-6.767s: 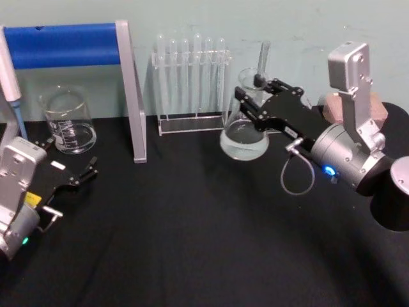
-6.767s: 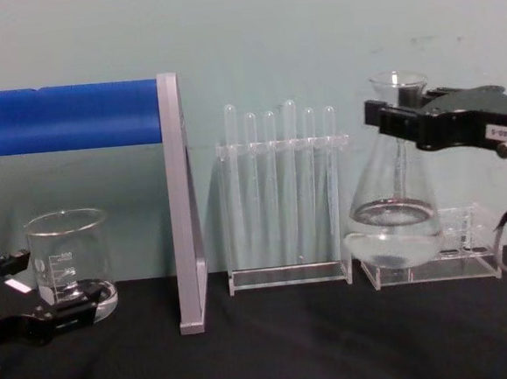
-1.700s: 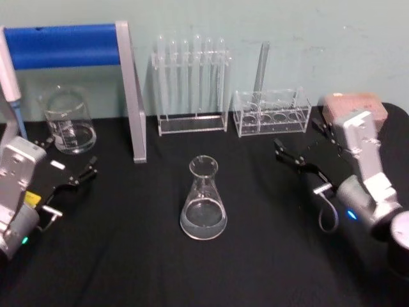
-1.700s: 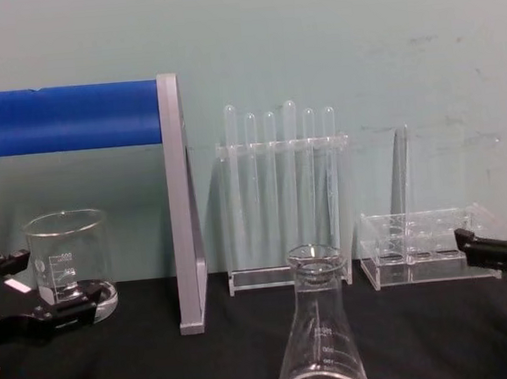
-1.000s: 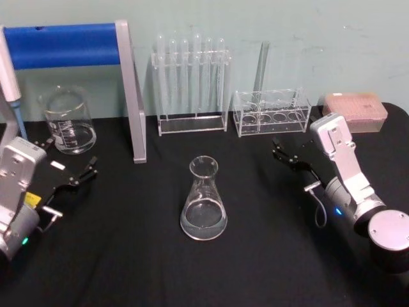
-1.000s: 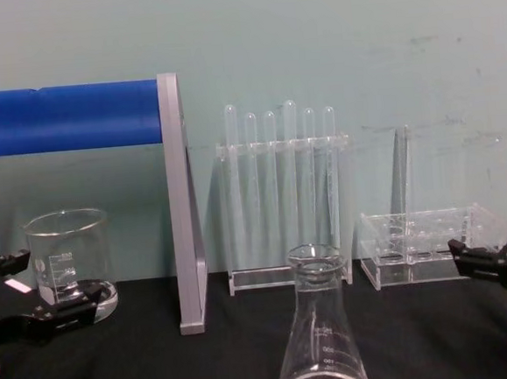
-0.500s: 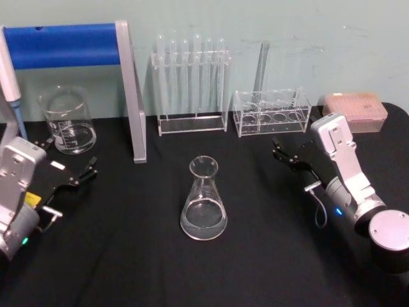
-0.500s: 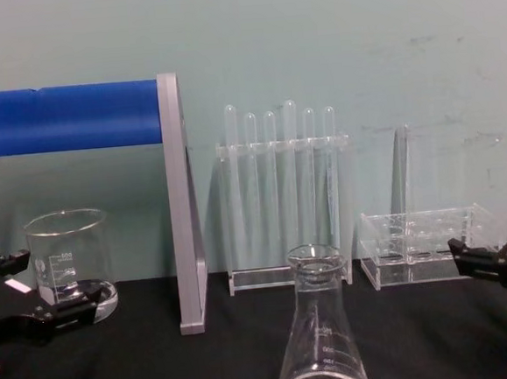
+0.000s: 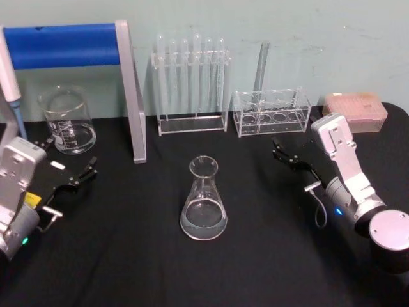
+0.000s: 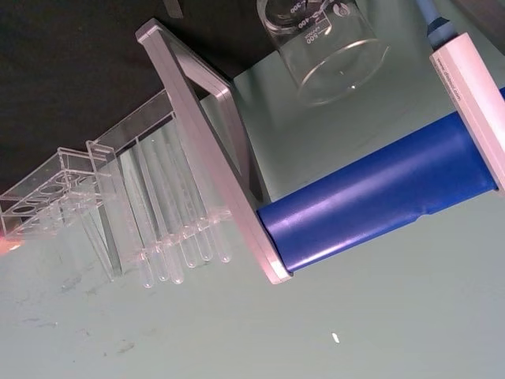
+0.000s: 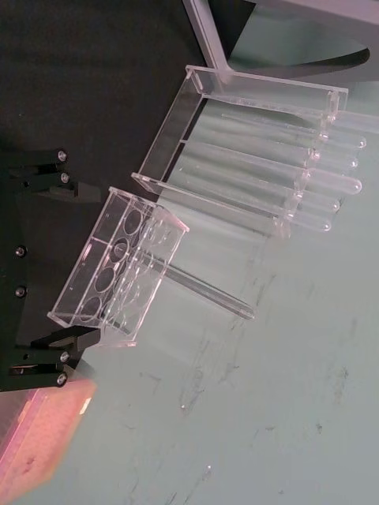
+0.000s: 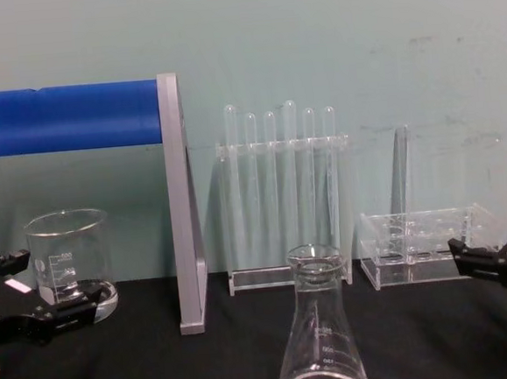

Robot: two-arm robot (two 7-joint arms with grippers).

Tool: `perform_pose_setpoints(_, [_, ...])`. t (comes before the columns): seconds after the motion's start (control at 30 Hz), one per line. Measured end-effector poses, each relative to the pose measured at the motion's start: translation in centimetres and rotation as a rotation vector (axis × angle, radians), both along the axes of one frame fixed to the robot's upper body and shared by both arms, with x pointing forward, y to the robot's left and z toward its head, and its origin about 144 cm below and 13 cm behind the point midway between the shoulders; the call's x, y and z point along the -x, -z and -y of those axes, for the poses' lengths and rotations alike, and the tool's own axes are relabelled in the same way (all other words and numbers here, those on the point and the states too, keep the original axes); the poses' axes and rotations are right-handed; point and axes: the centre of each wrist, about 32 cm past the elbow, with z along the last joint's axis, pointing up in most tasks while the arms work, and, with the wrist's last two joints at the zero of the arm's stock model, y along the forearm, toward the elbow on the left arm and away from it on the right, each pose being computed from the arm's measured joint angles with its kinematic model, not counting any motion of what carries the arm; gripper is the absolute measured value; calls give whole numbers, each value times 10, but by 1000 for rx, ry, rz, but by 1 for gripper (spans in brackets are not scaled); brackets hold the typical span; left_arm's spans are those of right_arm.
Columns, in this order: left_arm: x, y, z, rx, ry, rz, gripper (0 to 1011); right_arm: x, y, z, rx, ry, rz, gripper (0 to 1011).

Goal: Grasp the erlenmeyer flask with one hand, shake it three times, then place it back.

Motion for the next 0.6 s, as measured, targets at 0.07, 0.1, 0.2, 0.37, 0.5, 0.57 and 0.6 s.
perform_pose_setpoints(0.07, [0,0,0,0,0,0,1001,0,0,0,0,0,0,1000])
perform_pose_setpoints(0.1, [0,0,0,0,0,0,1001,0,0,0,0,0,0,1000])
perform_pose_setpoints(0.2, [0,0,0,0,0,0,1001,0,0,0,0,0,0,1000])
perform_pose_setpoints(0.37, [0,0,0,0,0,0,1001,0,0,0,0,0,0,1000])
perform_pose_setpoints(0.5, [0,0,0,0,0,0,1001,0,0,0,0,0,0,1000])
perform_pose_setpoints(0.57, [0,0,0,0,0,0,1001,0,0,0,0,0,0,1000])
perform_pose_setpoints(0.6, [0,0,0,0,0,0,1001,0,0,0,0,0,0,1000])
